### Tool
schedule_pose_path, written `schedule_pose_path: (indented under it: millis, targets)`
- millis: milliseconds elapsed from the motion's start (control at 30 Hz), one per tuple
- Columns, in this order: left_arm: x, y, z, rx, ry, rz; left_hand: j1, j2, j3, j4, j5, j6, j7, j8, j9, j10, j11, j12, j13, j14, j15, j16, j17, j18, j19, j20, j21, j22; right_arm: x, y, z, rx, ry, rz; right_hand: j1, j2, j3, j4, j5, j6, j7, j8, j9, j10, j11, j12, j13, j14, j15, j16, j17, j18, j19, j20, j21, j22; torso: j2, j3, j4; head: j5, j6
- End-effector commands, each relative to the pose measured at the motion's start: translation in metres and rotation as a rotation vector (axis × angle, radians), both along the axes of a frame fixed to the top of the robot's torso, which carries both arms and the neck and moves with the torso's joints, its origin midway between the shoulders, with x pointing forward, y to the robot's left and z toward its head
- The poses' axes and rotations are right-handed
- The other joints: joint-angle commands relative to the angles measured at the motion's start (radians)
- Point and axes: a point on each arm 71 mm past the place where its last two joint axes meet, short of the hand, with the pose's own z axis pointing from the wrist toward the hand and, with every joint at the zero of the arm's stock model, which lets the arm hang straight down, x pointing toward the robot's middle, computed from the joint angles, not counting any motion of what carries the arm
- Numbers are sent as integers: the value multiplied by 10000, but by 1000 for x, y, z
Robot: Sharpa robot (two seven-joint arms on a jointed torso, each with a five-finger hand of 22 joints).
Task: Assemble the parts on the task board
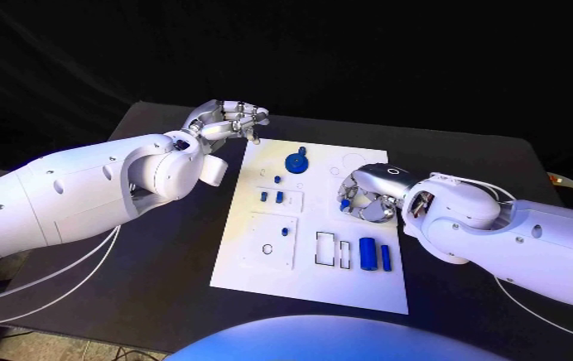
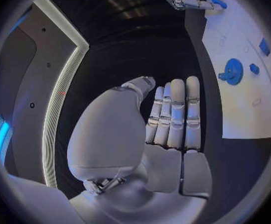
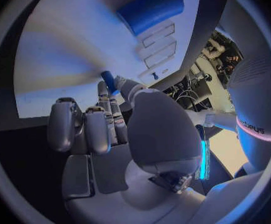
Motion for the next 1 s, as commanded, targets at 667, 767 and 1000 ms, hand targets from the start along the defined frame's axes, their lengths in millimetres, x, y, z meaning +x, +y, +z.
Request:
schedule_pose_path:
  millis: [667, 767, 1000]
  targets:
    - [0, -2, 1, -70, -82, -172, 171, 65, 5, -61, 14, -39, -27, -38, 0, -79, 4, 78, 4, -66, -21, -65, -27, 129, -6, 14, -68, -20, -6, 2, 10, 652, -786, -72, 147, 67, 1460, -589, -384, 469, -110, 321, 308, 672, -150, -260, 47, 288, -165, 174, 134, -246, 288, -123, 476, 1198, -16, -3, 5, 11, -18]
    - [0, -2, 1, -74, -90, -175, 211, 86, 26, -85, 32, -40, -30, -37, 0, -82, 0, 83, 5, -70, -26, -67, -32, 131, -2, 10, -65, -17, -5, 1, 20, 803, -991, -83, 138, 55, 1472, -606, -380, 475, -113, 329, 317, 685, -153, -263, 48, 290, -168, 180, 147, -249, 294, -125, 487, 1206, -24, -17, 2, -25, -17]
    - [1, -2, 0, -73, -104, -162, 164, 66, -4, -63, 23, -47, -15, -39, -1, -95, 14, 92, 5, -73, -16, -67, -41, 126, -1, 12, -67, -16, -11, 6, 40, 1212, -1165, 84, 129, 43, 1479, -618, -378, 478, -114, 334, 324, 695, -155, -265, 49, 289, -169, 180, 144, -253, 304, -127, 506, 1219, -26, -10, 6, 7, -15]
